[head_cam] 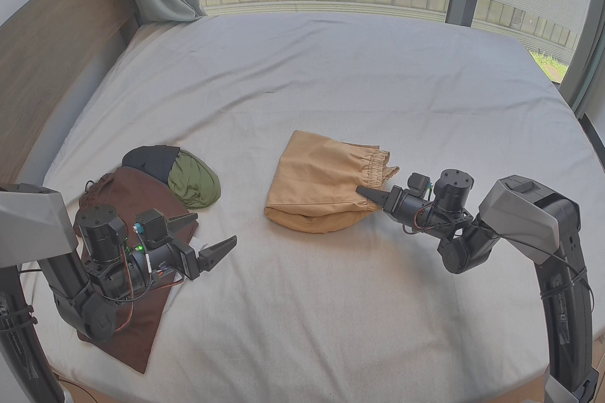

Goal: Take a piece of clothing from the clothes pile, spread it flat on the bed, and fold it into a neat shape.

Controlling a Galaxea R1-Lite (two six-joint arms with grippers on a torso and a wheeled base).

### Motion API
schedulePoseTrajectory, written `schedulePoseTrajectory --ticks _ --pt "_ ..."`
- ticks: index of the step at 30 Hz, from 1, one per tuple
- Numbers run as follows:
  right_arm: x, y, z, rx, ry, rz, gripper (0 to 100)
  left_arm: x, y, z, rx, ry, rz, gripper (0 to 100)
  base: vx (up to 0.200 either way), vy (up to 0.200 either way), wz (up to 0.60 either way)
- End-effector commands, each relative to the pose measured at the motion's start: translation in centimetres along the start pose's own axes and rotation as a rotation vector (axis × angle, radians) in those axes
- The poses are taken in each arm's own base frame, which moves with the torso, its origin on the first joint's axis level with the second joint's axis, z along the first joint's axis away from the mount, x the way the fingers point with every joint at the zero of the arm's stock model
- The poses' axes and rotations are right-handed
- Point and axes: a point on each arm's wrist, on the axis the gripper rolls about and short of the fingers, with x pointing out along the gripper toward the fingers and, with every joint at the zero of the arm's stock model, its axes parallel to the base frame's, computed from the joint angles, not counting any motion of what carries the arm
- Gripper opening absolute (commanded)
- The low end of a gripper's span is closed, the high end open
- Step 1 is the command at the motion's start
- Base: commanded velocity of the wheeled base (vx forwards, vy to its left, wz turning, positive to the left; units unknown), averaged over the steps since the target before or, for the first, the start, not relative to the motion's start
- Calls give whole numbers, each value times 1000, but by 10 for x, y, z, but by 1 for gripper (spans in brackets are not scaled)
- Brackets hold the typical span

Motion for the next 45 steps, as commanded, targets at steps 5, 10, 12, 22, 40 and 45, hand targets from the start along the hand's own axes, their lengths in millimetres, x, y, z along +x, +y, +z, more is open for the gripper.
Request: schedulePoseTrajectory --ticks 5,10,12,22,40,45 --pt "-6 -12 -13 -1 27 -35 100 0 0 0 0 0 -2 100 0 0 0" --pt "-22 -14 -12 -18 29 -72 100 0 0 1 3 -3 1 100 0 0 0" --pt "-30 -9 -4 -29 9 -72 100 0 0 1 3 -3 0 100 0 0 0" --pt "-68 36 26 -85 -65 -54 100 1 1 2 2 -11 1 100 0 0 0" --pt "-23 41 19 -109 -37 28 100 1 3 4 4 -19 6 100 0 0 0" --pt "-13 26 8 -98 -20 24 100 1 3 3 3 -16 7 100 0 0 0"
